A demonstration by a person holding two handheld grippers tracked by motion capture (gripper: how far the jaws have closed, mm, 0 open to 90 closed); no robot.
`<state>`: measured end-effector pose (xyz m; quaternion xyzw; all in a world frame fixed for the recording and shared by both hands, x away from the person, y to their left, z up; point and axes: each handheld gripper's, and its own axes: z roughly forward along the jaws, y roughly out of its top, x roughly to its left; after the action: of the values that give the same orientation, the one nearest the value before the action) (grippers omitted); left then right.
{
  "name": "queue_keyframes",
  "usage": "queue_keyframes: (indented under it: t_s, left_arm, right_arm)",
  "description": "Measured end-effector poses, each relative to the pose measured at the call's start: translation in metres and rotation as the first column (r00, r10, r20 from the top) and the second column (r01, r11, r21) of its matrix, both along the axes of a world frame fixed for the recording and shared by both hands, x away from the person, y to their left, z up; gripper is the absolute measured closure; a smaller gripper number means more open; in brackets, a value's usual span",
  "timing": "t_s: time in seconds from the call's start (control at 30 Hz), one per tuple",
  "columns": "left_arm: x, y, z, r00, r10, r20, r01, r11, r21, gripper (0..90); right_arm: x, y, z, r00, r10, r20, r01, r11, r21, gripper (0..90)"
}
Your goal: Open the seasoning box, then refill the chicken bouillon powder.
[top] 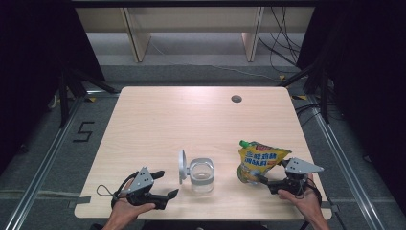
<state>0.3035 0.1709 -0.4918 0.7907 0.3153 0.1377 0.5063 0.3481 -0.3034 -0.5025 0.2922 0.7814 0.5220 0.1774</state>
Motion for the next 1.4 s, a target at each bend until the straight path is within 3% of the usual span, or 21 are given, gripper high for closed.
queue_keyframes:
  t_s: [0.03,0.1,0.13,0.2,0.3,0.33,0.4,0.43,0.47,0.57,0.6,0.67,0.73,0.9,0.97,1.0,1.07,1.23,1.27,1.3,1.4]
  left_arm:
    - [0.000,0.000,0.000,1.0000,-0.004,0.005,0.004,1.0000,0.005,17.0]
    - [0.000,0.001,0.000,1.0000,-0.002,0.005,0.002,1.0000,0.003,17.0]
    - [0.001,0.001,0.000,1.0000,-0.003,0.005,0.003,1.0000,0.002,16.9]
    - [0.000,0.001,0.000,1.0000,-0.004,0.005,0.004,1.0000,-0.005,16.9]
    - [0.002,0.001,0.001,0.9996,-0.018,0.022,0.018,0.9998,0.011,17.0]
    - [0.000,0.000,0.000,1.0000,0.000,0.002,0.000,1.0000,-0.002,16.9]
    - [0.001,0.002,0.002,0.9993,-0.026,0.028,0.025,0.9995,0.019,17.0]
    - [0.001,0.001,0.002,0.9992,-0.027,0.028,0.027,0.9996,0.011,16.9]
    - [0.001,0.001,0.002,0.9993,-0.026,0.028,0.026,0.9996,0.010,17.0]
    - [0.002,0.002,0.002,0.9993,-0.027,0.028,0.026,0.9995,0.015,17.0]
    - [0.001,0.001,0.001,0.9998,-0.015,0.014,0.015,0.9999,0.005,17.0]
    - [0.000,0.000,0.001,0.9999,-0.008,0.009,0.008,1.0000,0.005,17.0]
    - [0.001,0.001,0.001,0.9997,-0.020,0.017,0.020,0.9998,0.008,17.0]
    - [0.002,0.000,0.001,0.9993,-0.029,0.024,0.028,0.9992,0.027,17.0]
    - [0.001,0.000,0.001,0.9993,-0.029,0.022,0.029,0.9992,0.027,17.0]
    - [0.001,0.000,0.001,0.9993,-0.030,0.022,0.030,0.9991,0.029,17.0]
    - [0.000,-0.001,0.000,0.9999,-0.012,0.000,0.012,0.9999,0.012,16.9]
    - [0.000,-0.001,0.000,0.9999,-0.012,0.003,0.012,0.9998,0.012,17.0]
    - [0.000,-0.001,-0.001,0.9998,-0.018,-0.002,0.019,0.9997,0.015,17.0]
    - [0.000,-0.001,-0.001,0.9998,-0.018,0.001,0.018,0.9995,0.025,17.0]
    - [0.000,-0.002,-0.002,0.9999,-0.010,-0.003,0.011,0.9998,0.015,17.0]
  right_arm:
    - [0.001,0.000,0.000,0.9998,0.011,0.015,-0.011,1.000,-0.003,16.3]
    - [-0.001,0.002,0.000,0.9996,0.002,-0.028,-0.002,1.000,0.001,16.3]
    - [0.003,0.001,-0.001,0.9996,0.013,0.023,-0.012,1.000,-0.014,16.3]
    - [0.003,0.002,-0.002,0.9998,0.016,-0.009,-0.016,1.000,0.003,16.2]
    - [0.005,0.002,-0.002,0.9995,0.025,0.016,-0.026,1.000,0.010,16.1]
    - [0.004,0.003,-0.002,0.9998,0.020,0.008,-0.020,1.000,0.018,16.1]
    - [0.005,0.002,-0.003,0.9998,0.022,0.003,-0.022,1.000,0.011,16.0]
    - [0.004,0.004,-0.003,0.9993,0.030,-0.020,-0.030,0.999,0.031,16.0]
    - [0.005,0.004,-0.004,0.9996,0.029,-0.001,-0.029,0.999,0.028,16.0]
    - [0.006,0.004,-0.004,0.9995,0.030,-0.006,-0.030,0.999,0.012,15.9]
    - [0.008,0.004,-0.005,0.9990,0.033,0.031,-0.033,0.999,0.013,15.9]
    - [0.009,0.003,-0.005,0.9986,0.038,0.036,-0.039,0.999,0.019,16.0]
    - [0.008,0.005,-0.005,0.9988,0.048,0.005,-0.048,0.998,0.045,17.2]
    - [0.011,0.008,-0.007,0.9981,0.061,0.000,-0.061,0.998,0.035,18.2]
    - [0.012,0.009,-0.007,0.9987,0.047,0.018,-0.047,0.999,0.023,18.1]
    - [0.009,0.012,-0.007,0.9993,0.027,-0.025,-0.025,0.998,0.049,18.6]
    - [0.006,0.013,-0.005,0.9986,-0.002,-0.052,0.005,0.999,0.045,19.0]
    - [0.000,0.019,-0.002,0.9966,-0.062,-0.055,0.064,0.998,0.027,21.9]
    - [-0.003,0.020,0.000,0.9924,-0.103,-0.068,0.104,0.994,0.019,23.4]
    - [-0.006,0.022,0.001,0.9873,-0.129,-0.093,0.133,0.990,0.040,23.6]
    - [-0.011,0.031,0.002,0.9770,-0.195,-0.086,0.197,0.980,0.022,24.1]
